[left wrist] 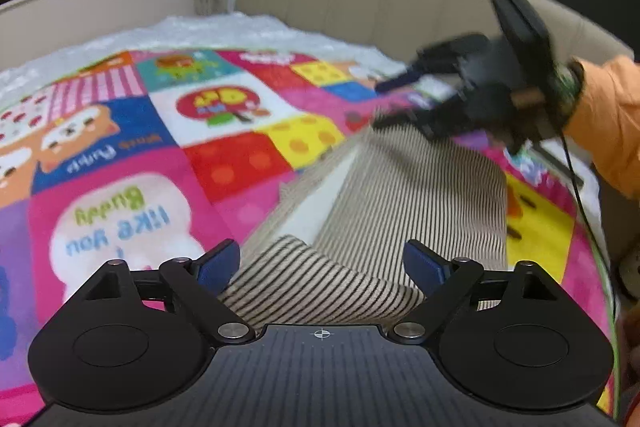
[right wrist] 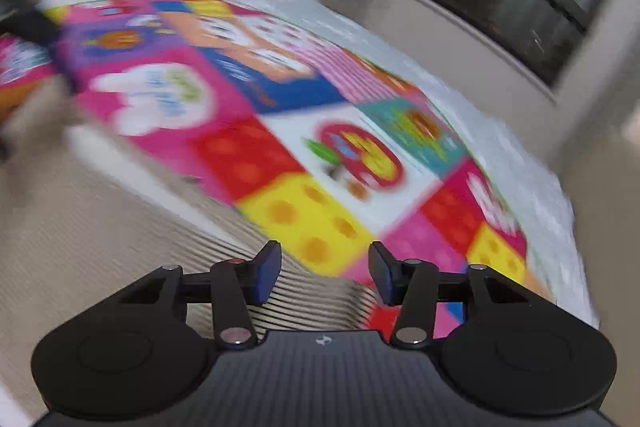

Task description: Fold clothes

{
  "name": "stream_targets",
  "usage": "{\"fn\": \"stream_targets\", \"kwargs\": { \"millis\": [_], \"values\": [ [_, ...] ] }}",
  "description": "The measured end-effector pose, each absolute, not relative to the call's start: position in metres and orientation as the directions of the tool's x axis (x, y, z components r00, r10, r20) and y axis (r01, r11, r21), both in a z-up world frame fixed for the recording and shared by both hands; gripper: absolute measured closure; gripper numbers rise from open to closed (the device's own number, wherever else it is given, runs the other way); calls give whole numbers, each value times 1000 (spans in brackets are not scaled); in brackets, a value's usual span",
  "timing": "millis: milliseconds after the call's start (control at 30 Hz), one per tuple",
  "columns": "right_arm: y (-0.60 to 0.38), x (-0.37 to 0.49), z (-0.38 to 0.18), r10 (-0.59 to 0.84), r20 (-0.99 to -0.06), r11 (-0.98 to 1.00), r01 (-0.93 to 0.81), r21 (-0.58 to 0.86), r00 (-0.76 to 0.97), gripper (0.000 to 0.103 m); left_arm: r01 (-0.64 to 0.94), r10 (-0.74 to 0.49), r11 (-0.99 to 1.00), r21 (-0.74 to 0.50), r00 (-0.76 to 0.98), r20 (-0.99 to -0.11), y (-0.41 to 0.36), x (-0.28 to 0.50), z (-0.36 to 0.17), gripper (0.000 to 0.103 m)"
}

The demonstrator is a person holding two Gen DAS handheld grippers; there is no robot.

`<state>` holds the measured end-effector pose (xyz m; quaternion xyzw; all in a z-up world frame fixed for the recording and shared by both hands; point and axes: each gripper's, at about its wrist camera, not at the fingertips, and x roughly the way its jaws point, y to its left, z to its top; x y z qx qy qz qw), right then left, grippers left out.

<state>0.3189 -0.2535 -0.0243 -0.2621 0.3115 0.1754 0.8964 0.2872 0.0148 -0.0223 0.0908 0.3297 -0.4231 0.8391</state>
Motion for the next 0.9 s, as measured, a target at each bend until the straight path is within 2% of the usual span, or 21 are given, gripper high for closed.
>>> {"fn": "stream_targets", "kwargs": {
  "millis": [67, 100, 133, 167, 267, 400, 467, 500, 600, 667, 733, 767, 833, 900],
  "values": [
    [-266, 330, -36, 138, -678, 837, -451, -311, 722, 57, 769, -636, 628, -115, 422, -646, 11, 285, -30, 31],
    [-269, 330, -42, 144, -682, 848, -445, -288, 717, 84, 758, -626, 642, -118, 429, -651, 10, 285, -32, 49],
    [-269, 325, -44, 147, -669, 850, -439, -292, 729, 89, 739, -611, 663, -121, 441, -657, 11, 285, -32, 72],
    [-269, 321, -46, 149, -655, 852, -432, -295, 741, 90, 720, -599, 683, -127, 452, -661, 12, 284, -31, 82],
    [-281, 303, -25, 190, -561, 882, -391, -263, 806, 90, 685, -624, 708, -173, 491, -609, 23, 286, -10, 87],
    [-308, 308, -18, 158, -535, 928, -311, -208, 830, 90, 648, -596, 753, -118, 594, -540, 30, 296, 15, 87],
    [-317, 315, -26, 133, -555, 940, -282, -193, 821, 90, 598, -532, 797, -80, 635, -560, 30, 308, 5, 81],
    [-319, 321, -38, 103, -578, 944, -262, -199, 810, 90, 561, -486, 826, -63, 650, -585, 31, 315, -5, 75],
    [-327, 326, -62, 12, -611, 960, -179, -213, 792, 89, 439, -351, 898, -28, 676, -648, 43, 329, -31, 70],
    [-335, 324, -69, -15, -612, 972, -131, -193, 791, 86, 388, -332, 920, -60, 687, -646, 58, 326, -31, 65],
    [-338, 308, -55, -7, -570, 977, -115, -177, 821, 86, 394, -369, 913, -102, 696, -616, 67, 312, -16, 51],
    [-337, 299, -47, -3, -546, 977, -114, -180, 838, 85, 404, -392, 907, -122, 700, -597, 70, 304, -8, 49],
    [-323, 279, -28, 55, -494, 970, -164, -181, 868, 78, 474, -479, 866, -162, 688, -546, 62, 284, 10, 39],
    [-308, 265, -16, 172, -490, 963, -251, -98, 854, 67, 568, -598, 789, -233, 625, -502, 46, 269, 16, 29]
  ]
}}
